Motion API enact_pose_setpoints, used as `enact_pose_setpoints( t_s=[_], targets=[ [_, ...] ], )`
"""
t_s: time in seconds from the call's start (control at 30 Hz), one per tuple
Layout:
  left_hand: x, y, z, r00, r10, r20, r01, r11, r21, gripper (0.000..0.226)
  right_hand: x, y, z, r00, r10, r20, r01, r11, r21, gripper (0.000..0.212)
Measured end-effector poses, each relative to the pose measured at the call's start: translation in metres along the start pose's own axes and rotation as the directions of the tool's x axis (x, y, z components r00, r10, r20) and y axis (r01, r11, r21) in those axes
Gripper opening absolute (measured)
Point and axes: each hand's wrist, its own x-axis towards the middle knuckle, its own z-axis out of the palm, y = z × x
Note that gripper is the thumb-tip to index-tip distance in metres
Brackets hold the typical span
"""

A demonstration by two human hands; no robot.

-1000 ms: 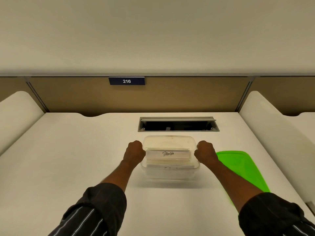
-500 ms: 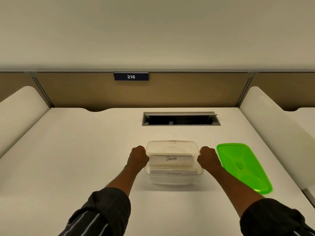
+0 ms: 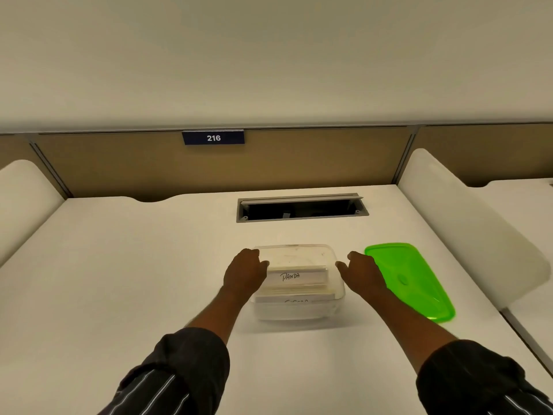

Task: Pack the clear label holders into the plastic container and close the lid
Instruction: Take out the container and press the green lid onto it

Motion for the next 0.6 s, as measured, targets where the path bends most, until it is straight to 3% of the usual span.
enact_pose_setpoints(
  t_s=[0.33,0.6],
  targets=[
    [0.009,0.081,0.011,0.964,0.264,0.015,-0.263,0.963,-0.062,0.040,0.011,0.048,-0.024,0.994,0.065,-0.092,-0.054,0.992,0.110,0.040],
    [0.048,0.179,0.050,0.961,0.268,0.065,-0.255,0.953,-0.161,0.035,0.059,0.113,-0.036,0.993,0.111,-0.034,-0.107,0.990,0.093,0.042]
  ],
)
